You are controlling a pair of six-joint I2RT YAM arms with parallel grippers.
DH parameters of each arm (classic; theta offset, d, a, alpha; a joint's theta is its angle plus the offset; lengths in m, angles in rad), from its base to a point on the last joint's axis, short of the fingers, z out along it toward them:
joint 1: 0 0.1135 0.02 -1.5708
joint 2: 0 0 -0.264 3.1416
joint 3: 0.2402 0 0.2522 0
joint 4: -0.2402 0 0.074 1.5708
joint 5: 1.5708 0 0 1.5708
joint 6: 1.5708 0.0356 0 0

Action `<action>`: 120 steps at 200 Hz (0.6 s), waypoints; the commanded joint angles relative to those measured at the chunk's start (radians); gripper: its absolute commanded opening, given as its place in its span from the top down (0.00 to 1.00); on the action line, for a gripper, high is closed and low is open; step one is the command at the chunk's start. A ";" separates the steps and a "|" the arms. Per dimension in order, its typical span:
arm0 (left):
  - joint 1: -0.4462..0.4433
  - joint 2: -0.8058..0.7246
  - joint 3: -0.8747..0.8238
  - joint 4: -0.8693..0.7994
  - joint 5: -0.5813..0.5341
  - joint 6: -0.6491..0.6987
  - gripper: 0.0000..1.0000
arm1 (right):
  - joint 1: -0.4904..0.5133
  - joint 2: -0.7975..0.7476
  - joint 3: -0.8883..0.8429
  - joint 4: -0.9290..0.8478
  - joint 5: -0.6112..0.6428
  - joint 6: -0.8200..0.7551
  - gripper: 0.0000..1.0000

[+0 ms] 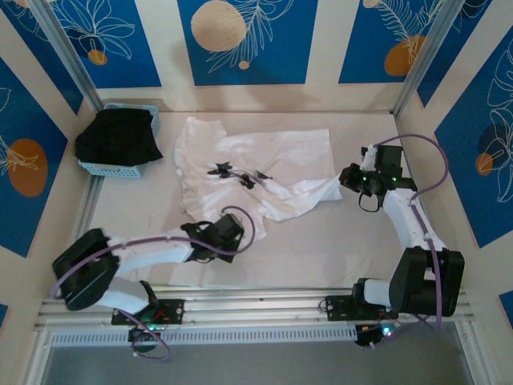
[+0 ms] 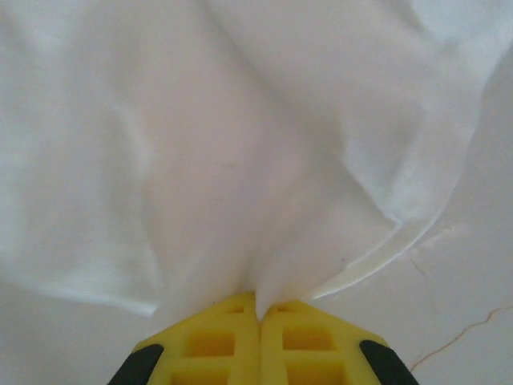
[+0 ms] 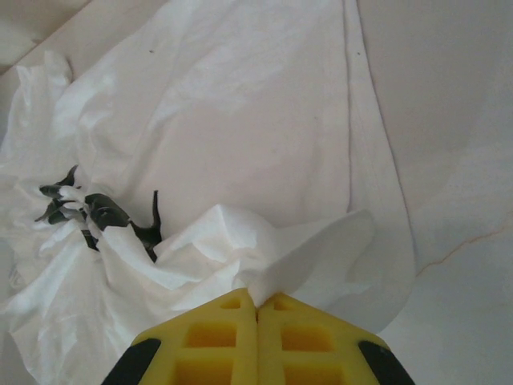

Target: Fold the inside-out t-shirt

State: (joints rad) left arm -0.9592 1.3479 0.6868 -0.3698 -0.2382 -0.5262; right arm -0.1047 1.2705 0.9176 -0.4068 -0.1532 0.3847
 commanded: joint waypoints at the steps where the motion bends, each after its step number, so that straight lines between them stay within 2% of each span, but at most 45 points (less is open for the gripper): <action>1: 0.059 -0.204 0.052 -0.084 -0.148 0.074 1.00 | 0.003 -0.084 0.012 0.007 -0.007 -0.004 1.00; 31: 0.138 -0.462 0.211 -0.164 -0.349 0.215 1.00 | -0.005 -0.195 0.098 -0.026 0.026 0.005 1.00; 51: 0.146 -0.532 0.400 -0.186 -0.456 0.360 1.00 | -0.012 -0.265 0.197 -0.059 0.064 0.004 1.00; 70: 0.145 -0.514 0.641 -0.234 -0.496 0.487 1.00 | -0.012 -0.319 0.310 -0.092 0.098 -0.006 1.00; 99: 0.146 -0.422 0.995 -0.308 -0.475 0.641 1.00 | -0.015 -0.385 0.505 -0.170 0.155 -0.044 1.00; 120: 0.146 -0.318 1.207 -0.386 -0.494 0.675 1.00 | -0.015 -0.422 0.619 -0.213 0.164 -0.071 1.00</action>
State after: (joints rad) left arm -0.8188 0.9386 1.7309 -0.6353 -0.6823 0.0151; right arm -0.1154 0.8936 1.4269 -0.5381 -0.0368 0.3584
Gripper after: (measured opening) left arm 0.043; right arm 0.059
